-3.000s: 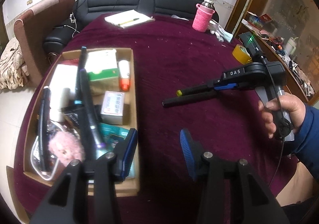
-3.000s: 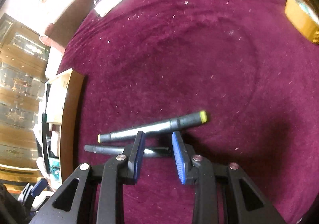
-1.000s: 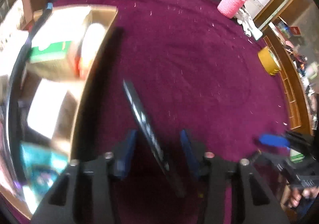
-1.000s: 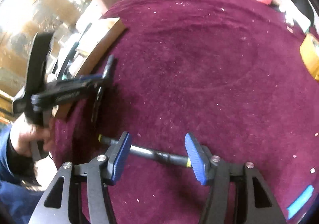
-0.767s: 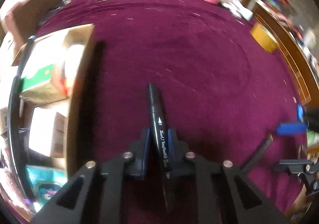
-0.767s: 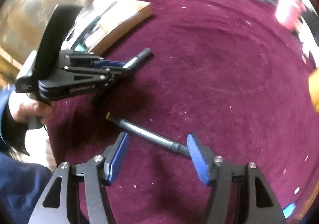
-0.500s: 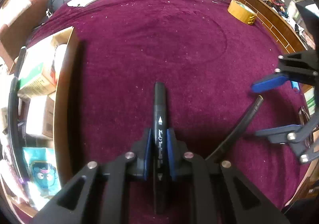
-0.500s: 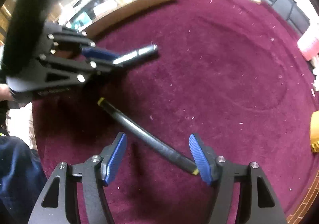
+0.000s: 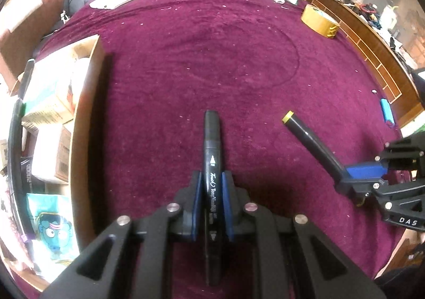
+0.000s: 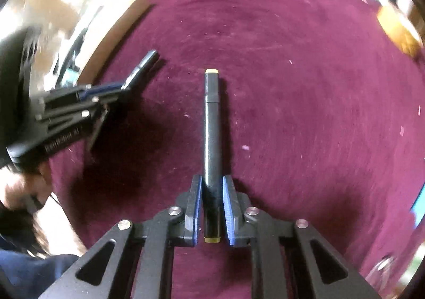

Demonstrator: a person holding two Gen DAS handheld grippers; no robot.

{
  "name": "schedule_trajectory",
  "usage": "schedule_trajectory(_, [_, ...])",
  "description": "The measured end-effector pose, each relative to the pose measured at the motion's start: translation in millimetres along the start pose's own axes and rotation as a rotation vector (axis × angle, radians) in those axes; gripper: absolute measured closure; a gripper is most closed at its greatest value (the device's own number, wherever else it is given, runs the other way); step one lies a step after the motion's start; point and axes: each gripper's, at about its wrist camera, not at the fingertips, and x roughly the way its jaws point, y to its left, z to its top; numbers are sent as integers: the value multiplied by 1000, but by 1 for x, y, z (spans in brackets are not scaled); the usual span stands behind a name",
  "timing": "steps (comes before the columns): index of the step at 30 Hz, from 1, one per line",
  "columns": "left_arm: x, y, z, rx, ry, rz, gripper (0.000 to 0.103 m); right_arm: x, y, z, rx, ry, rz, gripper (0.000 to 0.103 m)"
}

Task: Organize objects
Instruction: 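Carry both markers into the tray and open both grippers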

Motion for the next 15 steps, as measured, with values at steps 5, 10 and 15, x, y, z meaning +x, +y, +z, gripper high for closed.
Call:
schedule_trajectory(5, [-11, -7, 0, 4, -29, -40, 89, -12, -7, -7, 128, -54, 82, 86])
schedule_trajectory(10, [-17, -12, 0, 18, -39, -66, 89, -26, 6, -15, 177, -93, 108, 86])
schedule_trajectory(15, [-26, -9, -1, 22, -52, -82, 89, -26, 23, -8, 201, -96, 122, 86])
